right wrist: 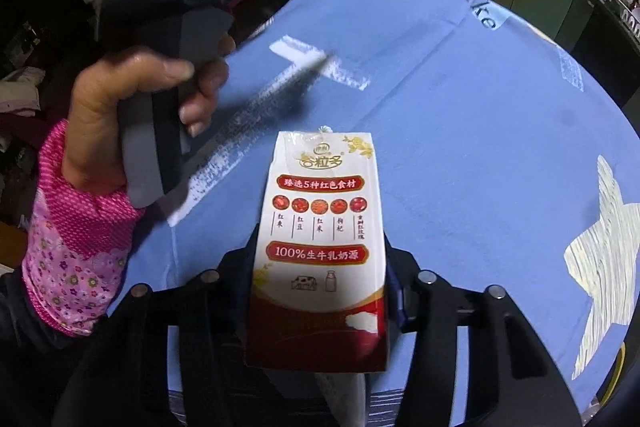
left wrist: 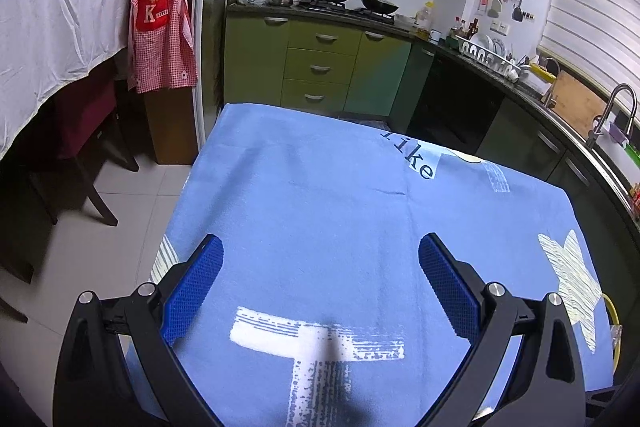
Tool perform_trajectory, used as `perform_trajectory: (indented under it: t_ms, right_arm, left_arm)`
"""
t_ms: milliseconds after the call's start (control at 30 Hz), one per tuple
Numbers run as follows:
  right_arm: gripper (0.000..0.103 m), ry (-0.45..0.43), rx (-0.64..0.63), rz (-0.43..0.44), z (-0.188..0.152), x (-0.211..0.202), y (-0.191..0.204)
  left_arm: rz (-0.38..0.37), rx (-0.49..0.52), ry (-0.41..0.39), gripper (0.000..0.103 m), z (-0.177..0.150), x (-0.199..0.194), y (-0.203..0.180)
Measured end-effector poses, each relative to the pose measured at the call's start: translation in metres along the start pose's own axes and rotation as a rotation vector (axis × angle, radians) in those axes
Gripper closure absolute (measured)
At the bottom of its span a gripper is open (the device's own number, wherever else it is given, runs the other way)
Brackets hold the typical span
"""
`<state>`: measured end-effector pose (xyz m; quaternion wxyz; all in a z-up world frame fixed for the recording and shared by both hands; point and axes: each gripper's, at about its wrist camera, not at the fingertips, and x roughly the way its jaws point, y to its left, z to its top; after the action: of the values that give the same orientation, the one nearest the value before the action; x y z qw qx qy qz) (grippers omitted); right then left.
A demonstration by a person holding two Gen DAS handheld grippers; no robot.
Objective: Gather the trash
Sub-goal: 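Grasp the red-and-white milk carton with the right gripper and lift it, then carry the milk carton over the bin and open the right gripper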
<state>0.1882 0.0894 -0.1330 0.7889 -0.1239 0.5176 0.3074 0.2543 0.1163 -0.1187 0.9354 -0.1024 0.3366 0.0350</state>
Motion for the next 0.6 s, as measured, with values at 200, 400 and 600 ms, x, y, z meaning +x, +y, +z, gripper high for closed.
perform_trajectory:
  t_ms: [200,400,600]
  right_arm:
    - [0.054,-0.074,0.032,0.019,-0.005,-0.031,-0.011]
    - [0.054,-0.186,0.095,-0.039,-0.030,-0.086,-0.041]
    - [0.054,-0.223,0.237,-0.275,-0.101,-0.143,-0.116]
  left_arm:
    - [-0.001,0.006,0.003,0.006,-0.001,0.000,0.001]
    - [0.000,0.020,0.008,0.006,-0.003,0.000,-0.004]
    - [-0.009,0.009,0.007,0.006,-0.002,-0.001,-0.002]
